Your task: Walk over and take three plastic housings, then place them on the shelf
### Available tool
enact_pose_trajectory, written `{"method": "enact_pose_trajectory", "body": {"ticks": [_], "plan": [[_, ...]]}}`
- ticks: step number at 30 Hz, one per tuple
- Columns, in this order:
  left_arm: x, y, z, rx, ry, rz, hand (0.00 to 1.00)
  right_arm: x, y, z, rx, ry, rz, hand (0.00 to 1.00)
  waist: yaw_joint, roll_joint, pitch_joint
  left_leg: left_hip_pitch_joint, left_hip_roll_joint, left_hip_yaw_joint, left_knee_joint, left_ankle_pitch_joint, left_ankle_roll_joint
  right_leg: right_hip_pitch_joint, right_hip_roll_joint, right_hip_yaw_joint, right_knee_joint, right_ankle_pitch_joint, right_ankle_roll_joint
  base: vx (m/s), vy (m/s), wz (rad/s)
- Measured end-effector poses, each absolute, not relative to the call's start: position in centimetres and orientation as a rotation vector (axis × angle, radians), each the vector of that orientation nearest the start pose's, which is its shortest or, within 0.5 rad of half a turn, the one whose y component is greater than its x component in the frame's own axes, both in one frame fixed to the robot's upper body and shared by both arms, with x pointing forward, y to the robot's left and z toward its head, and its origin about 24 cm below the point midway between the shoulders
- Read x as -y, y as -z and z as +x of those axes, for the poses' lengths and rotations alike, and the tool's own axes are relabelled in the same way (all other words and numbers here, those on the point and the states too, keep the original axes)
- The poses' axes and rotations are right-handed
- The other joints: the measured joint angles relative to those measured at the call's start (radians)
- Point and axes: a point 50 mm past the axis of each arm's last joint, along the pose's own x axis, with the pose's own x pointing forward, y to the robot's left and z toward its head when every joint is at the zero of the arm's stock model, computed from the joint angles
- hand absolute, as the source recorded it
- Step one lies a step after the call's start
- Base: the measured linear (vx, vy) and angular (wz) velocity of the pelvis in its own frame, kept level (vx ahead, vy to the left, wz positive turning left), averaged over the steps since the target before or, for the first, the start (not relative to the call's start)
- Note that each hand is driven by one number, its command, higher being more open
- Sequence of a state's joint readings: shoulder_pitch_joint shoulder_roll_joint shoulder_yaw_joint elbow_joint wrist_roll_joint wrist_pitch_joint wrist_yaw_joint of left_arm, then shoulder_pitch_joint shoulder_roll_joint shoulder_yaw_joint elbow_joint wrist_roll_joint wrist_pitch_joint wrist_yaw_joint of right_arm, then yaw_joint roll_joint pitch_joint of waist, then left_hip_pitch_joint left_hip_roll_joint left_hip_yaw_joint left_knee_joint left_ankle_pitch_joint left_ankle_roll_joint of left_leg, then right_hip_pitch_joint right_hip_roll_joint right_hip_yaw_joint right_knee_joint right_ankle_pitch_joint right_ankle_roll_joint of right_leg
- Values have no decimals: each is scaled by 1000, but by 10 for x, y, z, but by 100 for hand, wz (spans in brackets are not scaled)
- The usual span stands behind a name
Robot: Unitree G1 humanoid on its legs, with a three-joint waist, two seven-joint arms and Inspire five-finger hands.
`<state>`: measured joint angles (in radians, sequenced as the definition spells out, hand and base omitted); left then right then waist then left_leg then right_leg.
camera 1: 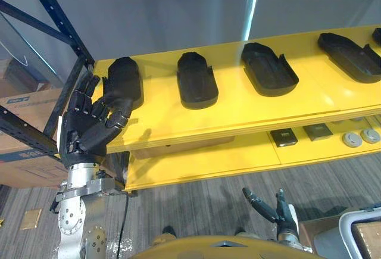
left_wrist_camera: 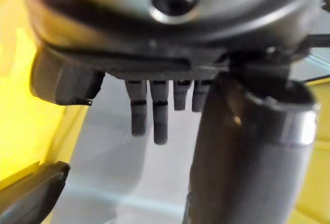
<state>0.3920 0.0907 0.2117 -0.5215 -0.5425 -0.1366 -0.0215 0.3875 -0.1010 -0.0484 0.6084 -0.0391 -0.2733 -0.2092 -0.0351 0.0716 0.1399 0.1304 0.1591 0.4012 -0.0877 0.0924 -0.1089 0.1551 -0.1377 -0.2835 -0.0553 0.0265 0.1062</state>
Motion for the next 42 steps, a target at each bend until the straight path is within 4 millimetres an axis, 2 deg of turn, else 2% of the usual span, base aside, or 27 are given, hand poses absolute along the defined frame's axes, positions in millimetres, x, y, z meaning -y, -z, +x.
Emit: {"method": "enact_pose_trajectory", "body": {"ticks": [4,8,12,16,18,23,28,33,42], "plan": [[-222,-101,168,326,-238,-345,100,213,117,81,-701,326,-220,100,-1,-8,-2,-4,0,0,2,1,0,-4,0,0,0,3,4,0,0,0],[-221,-96,180,303,-292,-372,100,213,118,80,-703,320,-224,100,-4,-10,-2,-13,0,2,3,6,0,-14,0,3,1,7,8,15,0,0],[-219,-92,193,269,-302,-340,100,213,118,79,-709,310,-226,100,-23,-10,-2,-21,0,6,3,5,0,-27,0,10,3,8,8,8,0,-2],[-205,-103,221,296,-226,-340,100,215,118,84,-709,300,-234,100,-32,-10,16,-78,0,6,3,15,8,-91,-1,15,14,15,6,-2,0,-1],[-204,-108,230,314,-219,-336,100,215,118,85,-713,310,-220,100,-48,-14,34,-87,0,7,3,17,9,-103,-1,18,19,15,6,0,0,0],[-203,-109,248,307,-194,-274,100,217,123,78,-765,330,-209,100,-55,-20,47,-85,-1,25,4,19,9,-110,-2,40,24,16,7,49,1,-10],[-207,-110,258,298,-230,-259,100,217,123,79,-762,329,-210,100,-63,-19,56,-77,1,37,4,19,9,-115,-1,53,38,12,1,13,0,-8],[-212,-105,269,254,-261,-244,100,217,122,84,-753,319,-206,100,-69,-27,105,-74,1,50,4,16,8,-134,-3,68,58,8,-3,-55,10,-9],[-212,-105,277,220,-288,-241,100,215,124,82,-773,316,-202,100,-78,-36,118,-78,1,49,6,18,10,-143,-4,69,73,8,-3,12,1,0]]}}
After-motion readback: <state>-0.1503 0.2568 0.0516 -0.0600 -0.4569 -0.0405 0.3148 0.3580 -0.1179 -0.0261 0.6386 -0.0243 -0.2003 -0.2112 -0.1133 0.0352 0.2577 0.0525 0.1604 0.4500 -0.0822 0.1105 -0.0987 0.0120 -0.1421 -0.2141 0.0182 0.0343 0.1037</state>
